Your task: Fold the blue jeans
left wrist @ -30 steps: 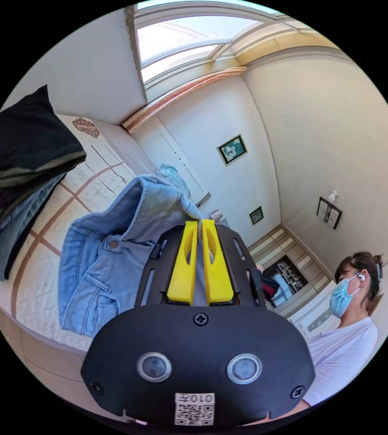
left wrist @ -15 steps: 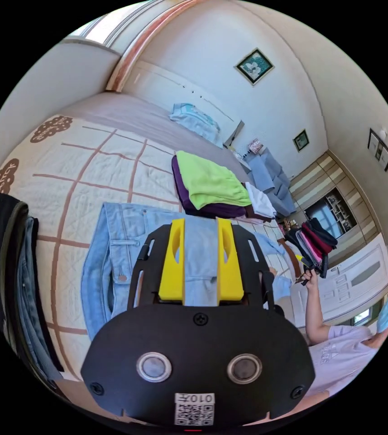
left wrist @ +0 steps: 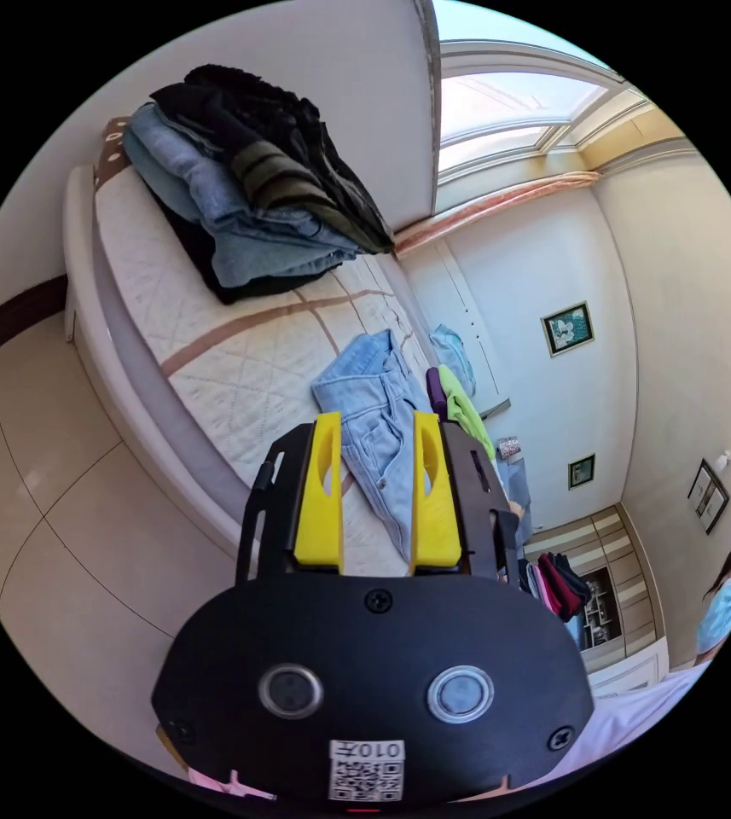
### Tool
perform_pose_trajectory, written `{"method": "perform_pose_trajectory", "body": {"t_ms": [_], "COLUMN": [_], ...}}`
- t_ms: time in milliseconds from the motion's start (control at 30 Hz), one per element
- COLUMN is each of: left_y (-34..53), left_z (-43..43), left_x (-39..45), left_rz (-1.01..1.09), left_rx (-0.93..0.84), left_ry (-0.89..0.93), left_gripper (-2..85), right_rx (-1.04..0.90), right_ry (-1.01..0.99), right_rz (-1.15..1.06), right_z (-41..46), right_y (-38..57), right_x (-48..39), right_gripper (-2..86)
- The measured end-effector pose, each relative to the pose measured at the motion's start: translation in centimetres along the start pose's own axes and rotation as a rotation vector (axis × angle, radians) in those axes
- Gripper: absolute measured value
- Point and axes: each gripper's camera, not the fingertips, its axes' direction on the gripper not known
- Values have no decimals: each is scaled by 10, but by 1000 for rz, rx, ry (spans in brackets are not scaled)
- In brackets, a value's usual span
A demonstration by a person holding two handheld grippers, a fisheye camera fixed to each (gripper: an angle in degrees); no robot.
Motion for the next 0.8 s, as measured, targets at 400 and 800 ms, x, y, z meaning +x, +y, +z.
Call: {"method": "perform_pose_trajectory", "body": {"t_ms": [400,800], "left_y": [-29,-54], "left_z": [16,-3], "left_x": [-21,-26], "left_rz": [-84,5], "left_rx": [-35,-73], "left_ry": [-59,14], "left_gripper": [117,105], "right_rx": [18,-28], "right_ry": [-46,-24], "right_rz": [35,9], "right_z": [-21,-20], "right_y": [-8,-30], "right_x": [10,13], "right_gripper": [122,120]}}
